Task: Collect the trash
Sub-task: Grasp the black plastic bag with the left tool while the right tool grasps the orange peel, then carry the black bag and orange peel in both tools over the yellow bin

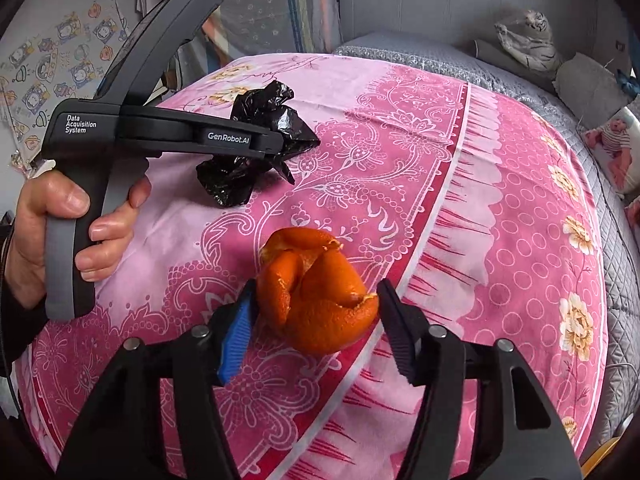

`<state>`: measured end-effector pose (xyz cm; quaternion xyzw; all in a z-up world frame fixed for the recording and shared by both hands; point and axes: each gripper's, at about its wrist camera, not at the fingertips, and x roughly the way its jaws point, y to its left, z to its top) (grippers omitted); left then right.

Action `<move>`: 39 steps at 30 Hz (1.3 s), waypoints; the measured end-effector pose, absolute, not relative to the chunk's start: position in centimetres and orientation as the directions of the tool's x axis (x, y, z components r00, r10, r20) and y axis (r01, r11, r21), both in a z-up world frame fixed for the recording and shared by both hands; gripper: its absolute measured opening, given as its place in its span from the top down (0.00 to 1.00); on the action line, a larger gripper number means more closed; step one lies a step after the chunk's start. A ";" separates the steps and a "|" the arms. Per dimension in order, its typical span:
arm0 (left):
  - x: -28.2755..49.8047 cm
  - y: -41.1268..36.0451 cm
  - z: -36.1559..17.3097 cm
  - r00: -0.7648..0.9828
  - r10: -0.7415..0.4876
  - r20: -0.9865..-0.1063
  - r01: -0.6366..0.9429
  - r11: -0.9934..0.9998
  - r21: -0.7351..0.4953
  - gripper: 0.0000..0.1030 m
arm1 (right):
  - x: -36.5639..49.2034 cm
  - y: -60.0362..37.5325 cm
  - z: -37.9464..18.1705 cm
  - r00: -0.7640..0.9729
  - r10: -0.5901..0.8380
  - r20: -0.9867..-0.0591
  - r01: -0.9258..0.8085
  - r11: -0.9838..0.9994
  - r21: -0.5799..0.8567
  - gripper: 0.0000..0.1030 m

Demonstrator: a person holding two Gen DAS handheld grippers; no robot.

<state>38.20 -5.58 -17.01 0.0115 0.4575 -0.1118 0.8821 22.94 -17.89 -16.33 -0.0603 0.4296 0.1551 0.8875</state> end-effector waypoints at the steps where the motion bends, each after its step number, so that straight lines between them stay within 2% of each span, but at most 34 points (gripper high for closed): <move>1: 38.1 -5.8 -17.1 0.561 -0.181 -0.808 0.212 0.975 -0.071 0.68 | 23.0 -17.9 -16.5 0.582 0.223 -0.782 -0.324 0.946 0.028 0.53; 6: 37.9 -5.4 -16.5 0.585 -0.177 -0.791 0.193 0.978 -0.076 0.76 | 22.8 -18.5 -15.9 0.597 0.251 -0.762 -0.312 0.948 0.067 0.66; 14: 35.3 -4.4 -12.1 0.666 -0.198 -0.719 0.188 0.978 -0.094 0.77 | 21.5 -20.6 -13.5 0.643 0.254 -0.722 -0.258 0.960 0.108 0.68; 24: 27.6 -7.2 -6.0 0.738 -0.294 -0.608 0.291 0.951 -0.107 0.77 | 14.5 -24.7 -9.2 0.728 0.206 -0.653 -0.179 0.978 0.110 0.68; 30: 22.5 -11.6 -2.9 0.746 -0.399 -0.534 0.410 0.906 -0.104 0.77 | 8.9 -29.3 -8.2 0.781 0.106 -0.616 -0.044 0.992 0.115 0.68; 39: 16.2 -21.3 -0.3 0.701 -0.547 -0.457 0.593 0.804 -0.052 0.77 | 0.7 -39.8 -7.2 0.825 -0.150 -0.545 0.269 0.952 0.147 0.68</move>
